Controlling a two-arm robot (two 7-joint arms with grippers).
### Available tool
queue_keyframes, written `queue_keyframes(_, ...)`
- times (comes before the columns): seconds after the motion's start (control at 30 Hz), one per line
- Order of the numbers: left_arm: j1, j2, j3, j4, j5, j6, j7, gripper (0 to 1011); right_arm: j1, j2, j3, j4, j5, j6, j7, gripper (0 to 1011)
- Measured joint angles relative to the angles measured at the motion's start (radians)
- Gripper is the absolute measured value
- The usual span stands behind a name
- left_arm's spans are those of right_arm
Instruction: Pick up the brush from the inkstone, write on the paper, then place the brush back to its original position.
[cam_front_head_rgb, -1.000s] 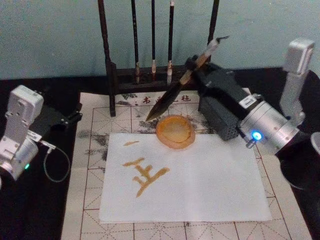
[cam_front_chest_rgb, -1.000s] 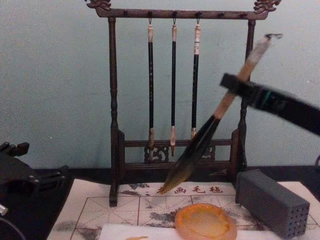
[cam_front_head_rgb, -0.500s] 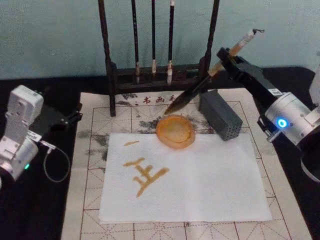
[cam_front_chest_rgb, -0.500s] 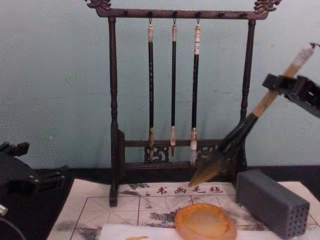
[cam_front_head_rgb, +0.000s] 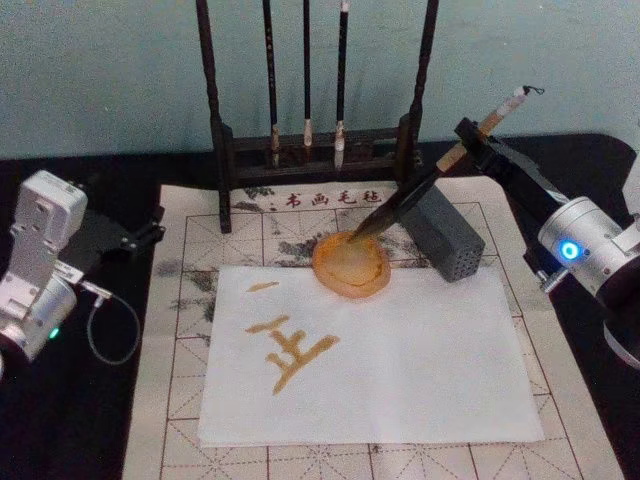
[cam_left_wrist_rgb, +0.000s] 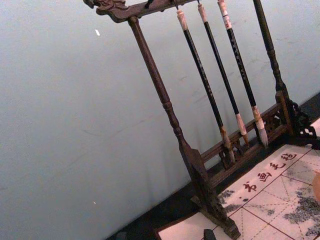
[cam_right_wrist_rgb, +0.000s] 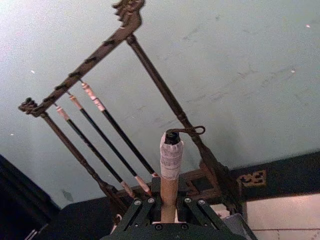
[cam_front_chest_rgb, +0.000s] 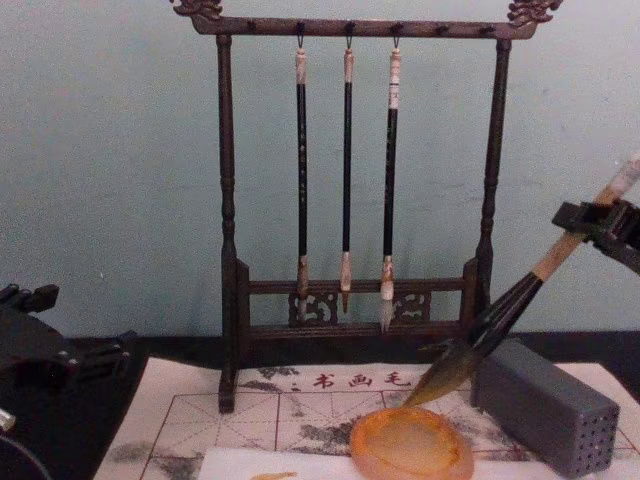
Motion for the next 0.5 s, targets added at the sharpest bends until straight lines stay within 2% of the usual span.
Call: queue_keyframes(0.5,0.0,0.0,0.0,0.0,0.0,0.0,0.0,1001,0.034,-0.009,-0.021,0.055,0.069,0.039,-0.063,181)
